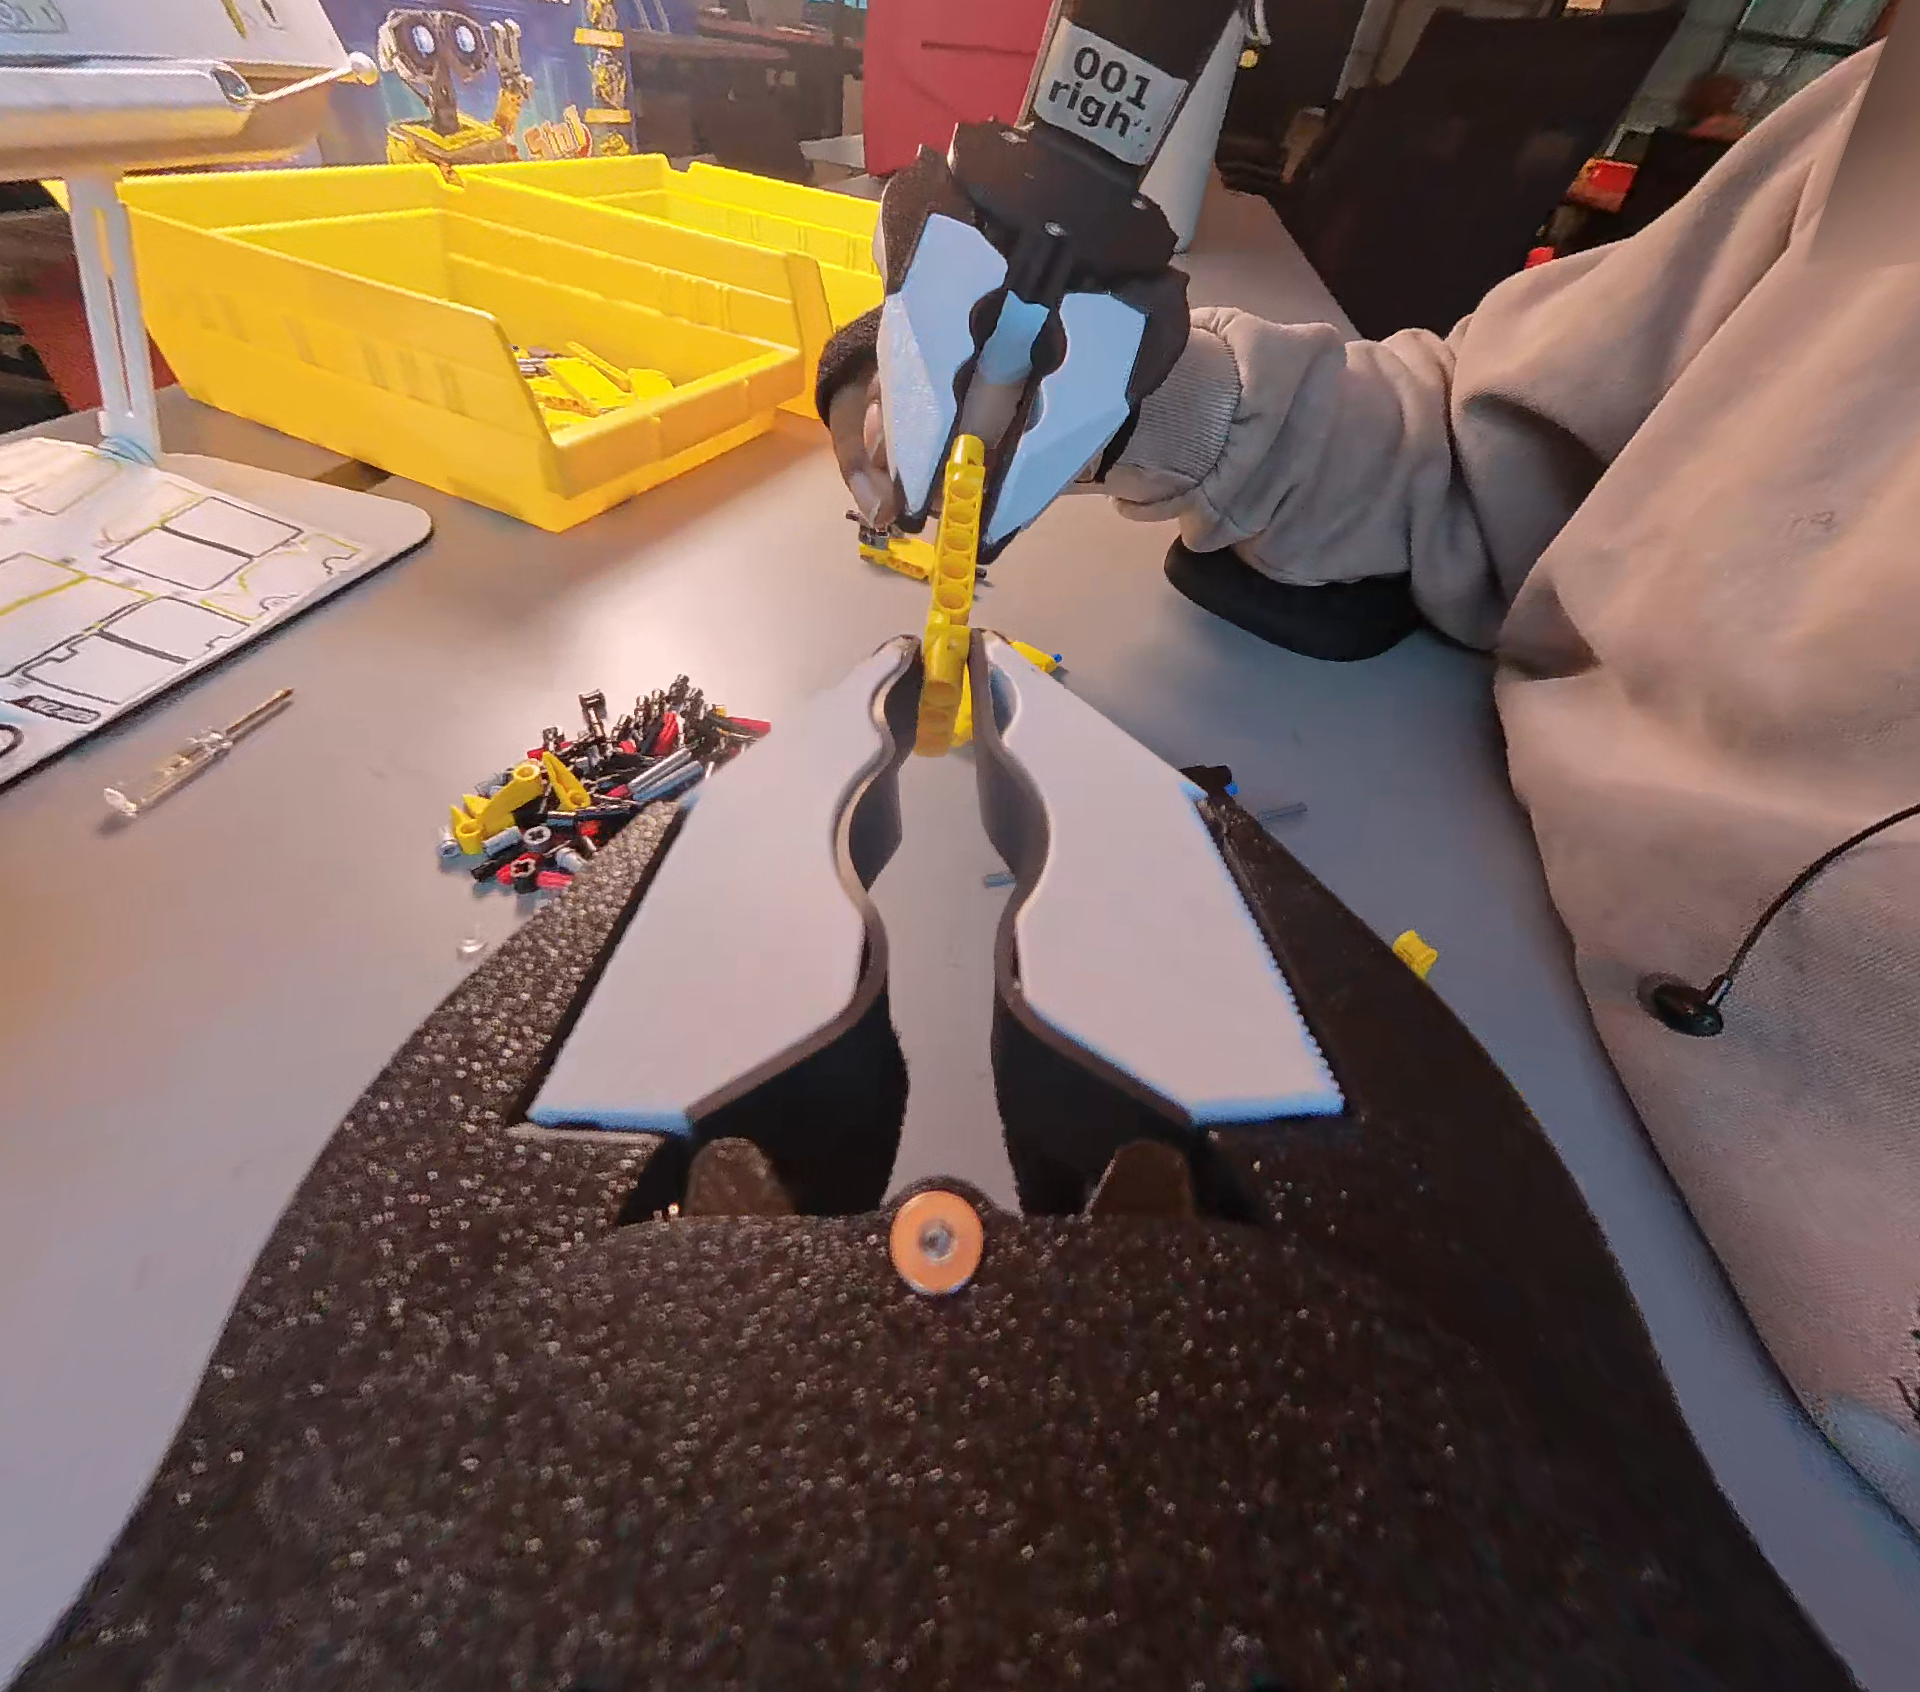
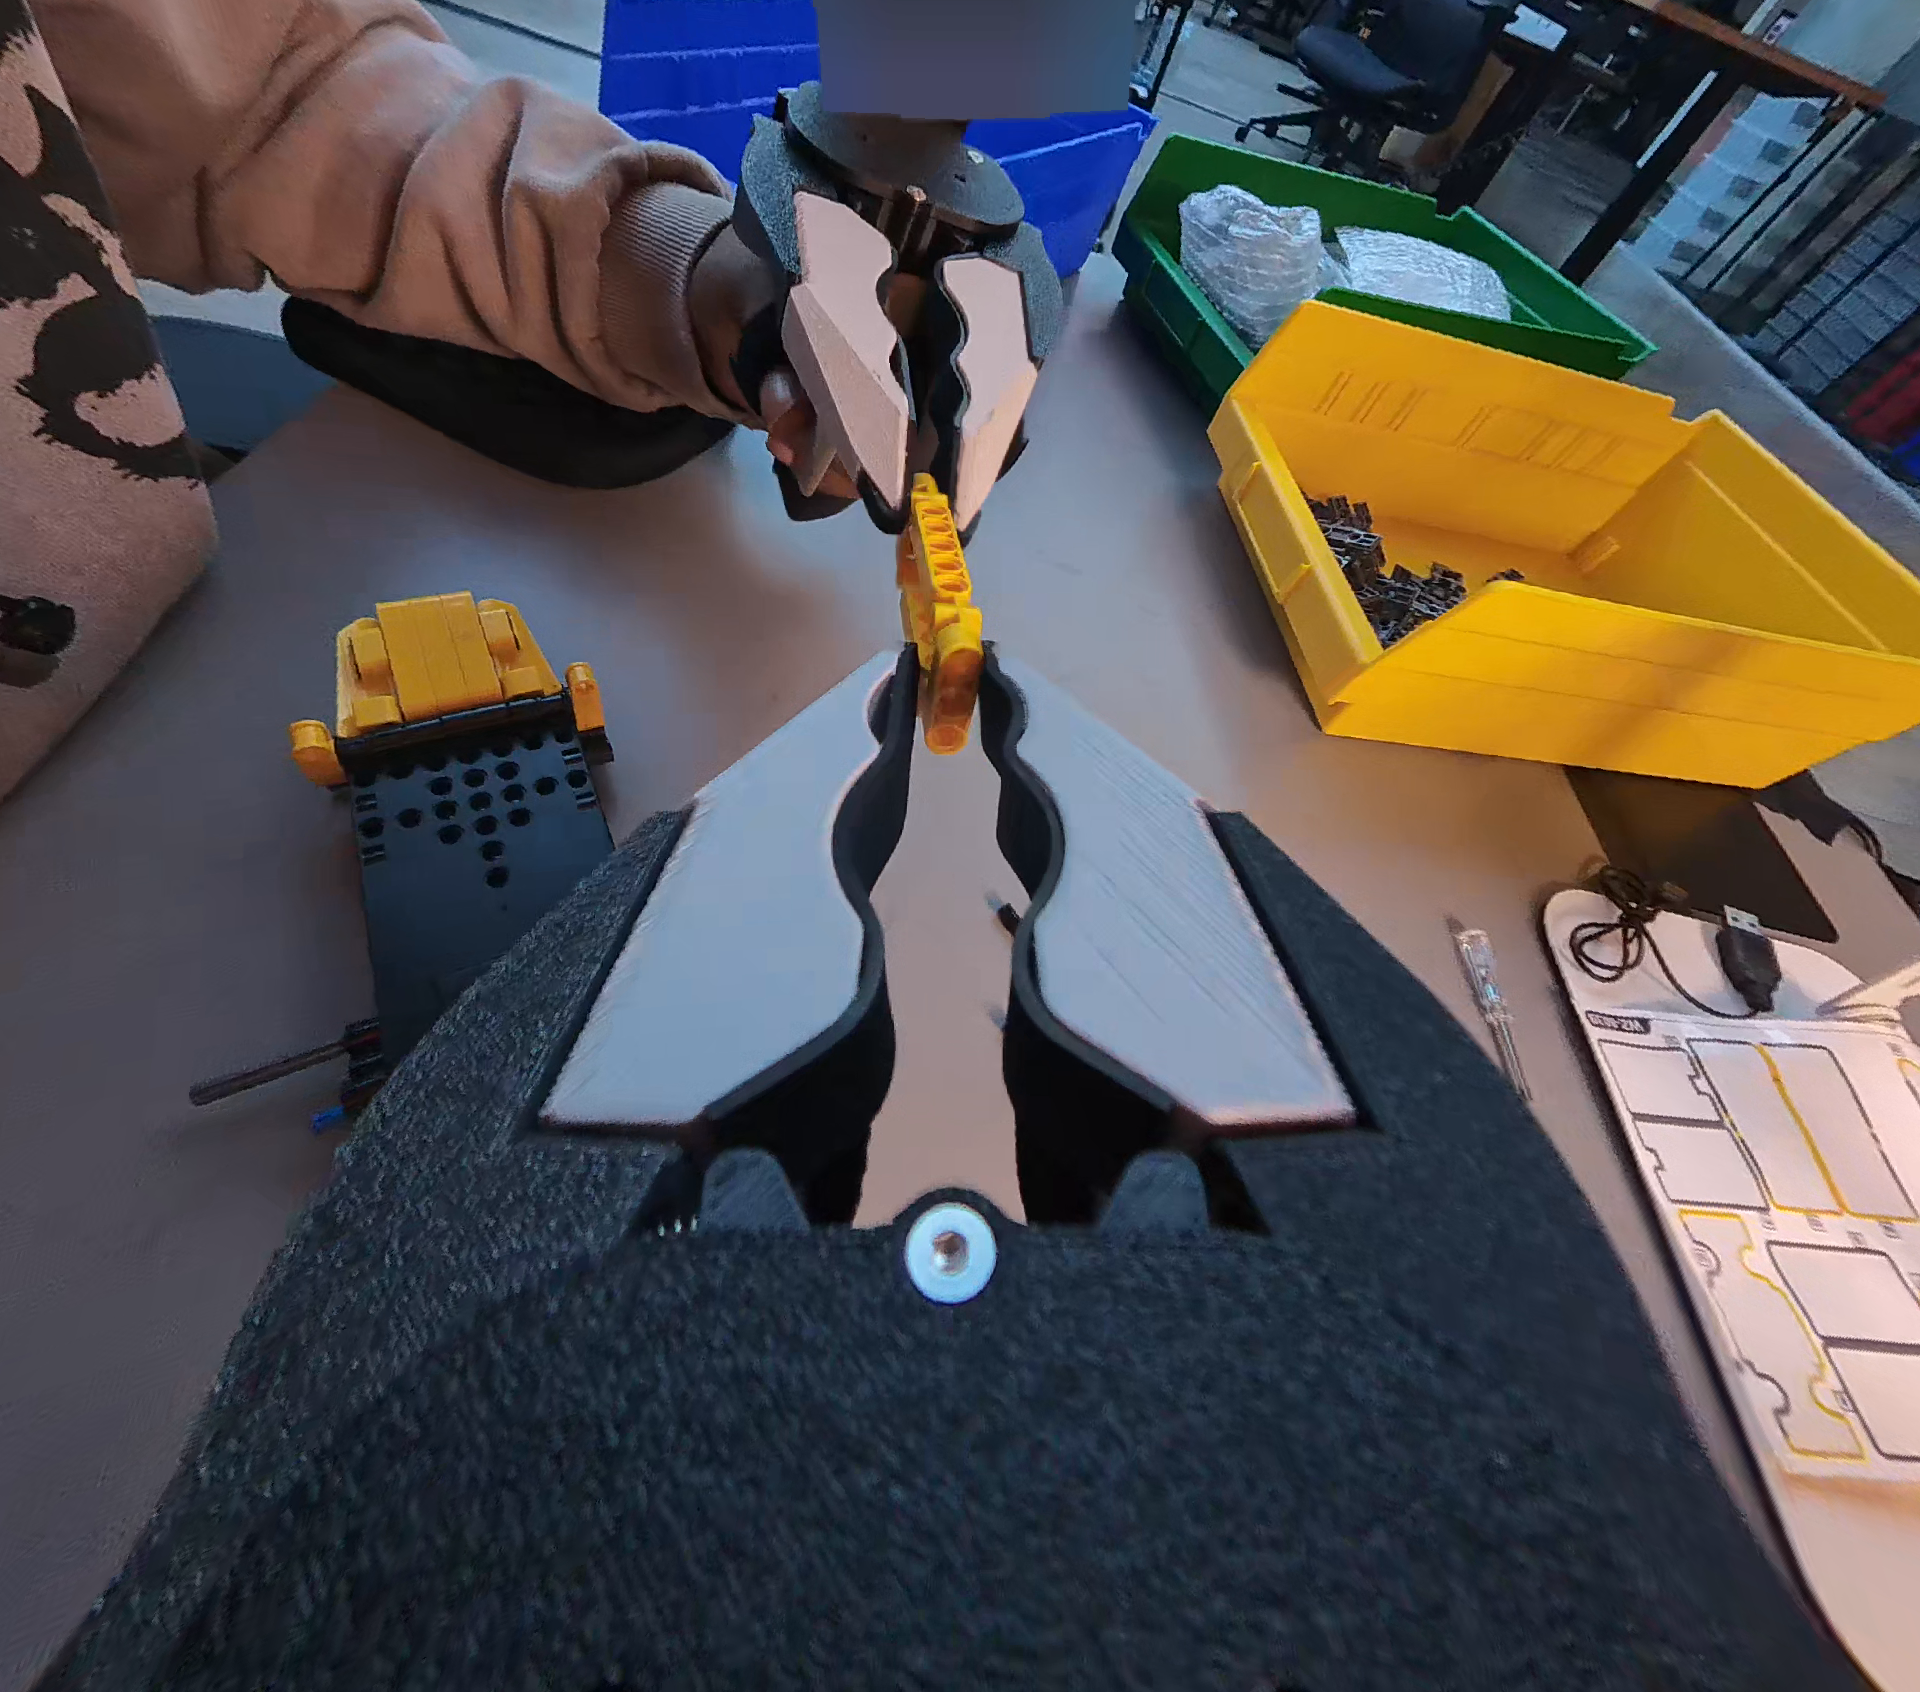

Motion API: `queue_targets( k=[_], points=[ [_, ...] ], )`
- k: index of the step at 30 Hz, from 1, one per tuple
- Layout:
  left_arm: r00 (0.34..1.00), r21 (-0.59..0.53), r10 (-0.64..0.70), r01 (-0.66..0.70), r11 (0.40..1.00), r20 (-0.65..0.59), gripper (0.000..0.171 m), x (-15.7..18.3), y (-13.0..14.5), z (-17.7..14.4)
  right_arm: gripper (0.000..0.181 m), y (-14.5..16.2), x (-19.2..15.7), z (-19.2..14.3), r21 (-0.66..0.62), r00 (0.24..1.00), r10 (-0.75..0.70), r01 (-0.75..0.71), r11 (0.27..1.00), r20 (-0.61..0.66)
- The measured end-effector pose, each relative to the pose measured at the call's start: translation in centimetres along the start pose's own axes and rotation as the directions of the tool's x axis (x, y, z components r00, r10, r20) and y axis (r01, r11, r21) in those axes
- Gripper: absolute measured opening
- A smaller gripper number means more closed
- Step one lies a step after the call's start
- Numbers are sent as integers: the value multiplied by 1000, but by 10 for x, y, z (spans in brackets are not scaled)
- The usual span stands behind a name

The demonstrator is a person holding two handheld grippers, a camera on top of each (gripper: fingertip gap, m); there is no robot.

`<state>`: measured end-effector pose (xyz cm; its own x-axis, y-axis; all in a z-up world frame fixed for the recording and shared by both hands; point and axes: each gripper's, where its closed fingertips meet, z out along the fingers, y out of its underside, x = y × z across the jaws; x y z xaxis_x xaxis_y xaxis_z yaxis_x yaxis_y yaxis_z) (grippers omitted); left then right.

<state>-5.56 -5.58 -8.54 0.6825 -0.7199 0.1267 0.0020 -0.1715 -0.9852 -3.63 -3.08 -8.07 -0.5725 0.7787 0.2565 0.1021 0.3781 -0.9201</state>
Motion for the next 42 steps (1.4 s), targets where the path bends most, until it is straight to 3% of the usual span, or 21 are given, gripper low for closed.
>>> queue_targets(
  k=[4,13,17,23,26,30,34,37,40,42],
  points=[
    [999,4,-28,28,1000,-21,7,1,1,1,9,-2,0,-3,26,1000,29,-29,999,8],
    [990,-20,130,-130,991,51,8,2,3,4,6,-3,-4,-7,50,999,28,-30,998,38],
    [985,-57,140,-135,989,96,15,-6,9,4,6,-5,1,-10,78,998,56,-58,995,28],
    [982,-93,69,-53,994,177,14,-28,18,-4,7,-14,30,-35,147,992,103,-91,985,-78],
    [969,-127,57,-27,992,239,16,-41,25,-7,6,-5,55,-50,107,971,111,-90,990,-210],
    [941,-150,32,20,988,337,21,-63,33,-17,7,24,113,-95,9,851,117,-130,991,-512],
    [916,-153,0,67,986,401,23,-81,39,-29,6,90,168,-172,-137,580,66,-300,944,-812],
    [913,-157,-24,96,983,407,23,-85,44,-30,7,145,182,-219,-260,432,-53,-436,862,-900],
    [917,-186,-13,95,978,398,24,-83,49,-26,7,183,180,-237,-306,393,-86,-542,783,-916],
    [919,-210,12,77,975,394,24,-81,51,-24,21,192,181,-243,-301,365,-93,-570,764,-926]
  ],
)
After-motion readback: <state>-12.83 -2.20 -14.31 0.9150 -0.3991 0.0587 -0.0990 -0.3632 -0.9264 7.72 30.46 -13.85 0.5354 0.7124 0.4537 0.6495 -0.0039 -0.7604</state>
